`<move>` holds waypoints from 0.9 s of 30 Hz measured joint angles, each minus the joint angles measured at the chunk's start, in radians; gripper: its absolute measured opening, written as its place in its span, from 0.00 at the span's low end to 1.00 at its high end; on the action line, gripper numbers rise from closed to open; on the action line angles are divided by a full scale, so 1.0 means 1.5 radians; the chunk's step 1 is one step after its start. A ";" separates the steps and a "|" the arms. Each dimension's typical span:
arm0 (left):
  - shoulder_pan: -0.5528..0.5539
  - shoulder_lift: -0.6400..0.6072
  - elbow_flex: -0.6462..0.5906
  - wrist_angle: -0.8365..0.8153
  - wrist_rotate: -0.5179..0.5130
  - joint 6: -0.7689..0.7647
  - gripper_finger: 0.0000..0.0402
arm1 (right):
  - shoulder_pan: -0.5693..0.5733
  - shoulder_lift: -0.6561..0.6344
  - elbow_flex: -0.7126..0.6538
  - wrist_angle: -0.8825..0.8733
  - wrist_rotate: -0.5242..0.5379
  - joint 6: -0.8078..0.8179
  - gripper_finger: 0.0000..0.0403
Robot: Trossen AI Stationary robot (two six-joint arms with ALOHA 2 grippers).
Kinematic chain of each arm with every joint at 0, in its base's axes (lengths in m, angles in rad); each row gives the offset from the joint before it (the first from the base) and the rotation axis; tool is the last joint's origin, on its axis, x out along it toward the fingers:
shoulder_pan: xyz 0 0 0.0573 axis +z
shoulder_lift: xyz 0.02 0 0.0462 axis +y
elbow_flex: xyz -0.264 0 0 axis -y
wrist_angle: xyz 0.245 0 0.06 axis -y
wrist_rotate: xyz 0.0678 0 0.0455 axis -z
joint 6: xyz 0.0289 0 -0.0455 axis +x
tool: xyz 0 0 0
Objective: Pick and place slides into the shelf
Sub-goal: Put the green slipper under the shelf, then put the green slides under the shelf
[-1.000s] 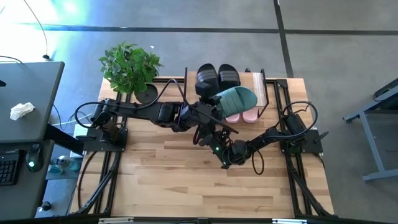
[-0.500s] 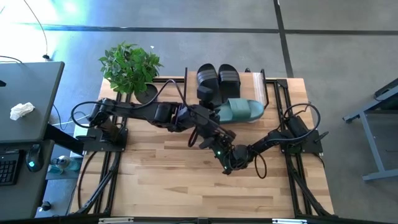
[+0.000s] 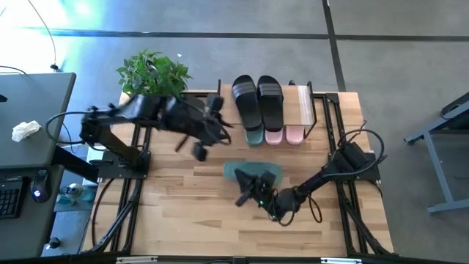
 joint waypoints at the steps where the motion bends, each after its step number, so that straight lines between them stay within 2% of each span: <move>1: 0.012 -0.010 -0.001 -0.037 0.041 -0.012 0.31 | 0.009 0.000 0.000 -0.009 -0.008 0.017 0.01; 3: 0.029 -0.030 -0.001 -0.070 0.118 -0.040 0.30 | 0.029 0.000 0.000 -0.047 -0.034 0.057 0.01; 6: 0.040 -0.056 -0.001 -0.142 0.205 -0.058 0.29 | 0.065 -0.001 0.000 -0.122 -0.036 0.136 0.01; 10: 0.037 -0.060 -0.001 -0.247 0.242 -0.057 0.29 | 0.110 -0.011 0.000 -0.287 0.013 0.287 0.00; 13: 0.033 -0.063 -0.023 -0.292 0.238 -0.076 0.29 | 0.136 -0.033 0.000 -0.495 0.001 0.444 0.00; 18: -0.012 -0.063 -0.126 -0.284 0.208 -0.089 0.29 | 0.155 -0.081 0.000 -0.862 -0.072 0.842 0.00; 21: -0.047 -0.066 -0.205 -0.240 0.162 -0.094 0.29 | 0.162 -0.112 -0.001 -1.040 -0.128 1.045 0.02; 24: -0.077 -0.063 -0.282 -0.185 0.105 -0.109 0.29 | 0.175 -0.148 -0.001 -1.151 -0.164 1.145 0.09; 27: -0.099 -0.064 -0.346 -0.115 0.053 -0.140 0.29 | 0.187 -0.186 -0.001 -1.234 -0.194 1.202 0.21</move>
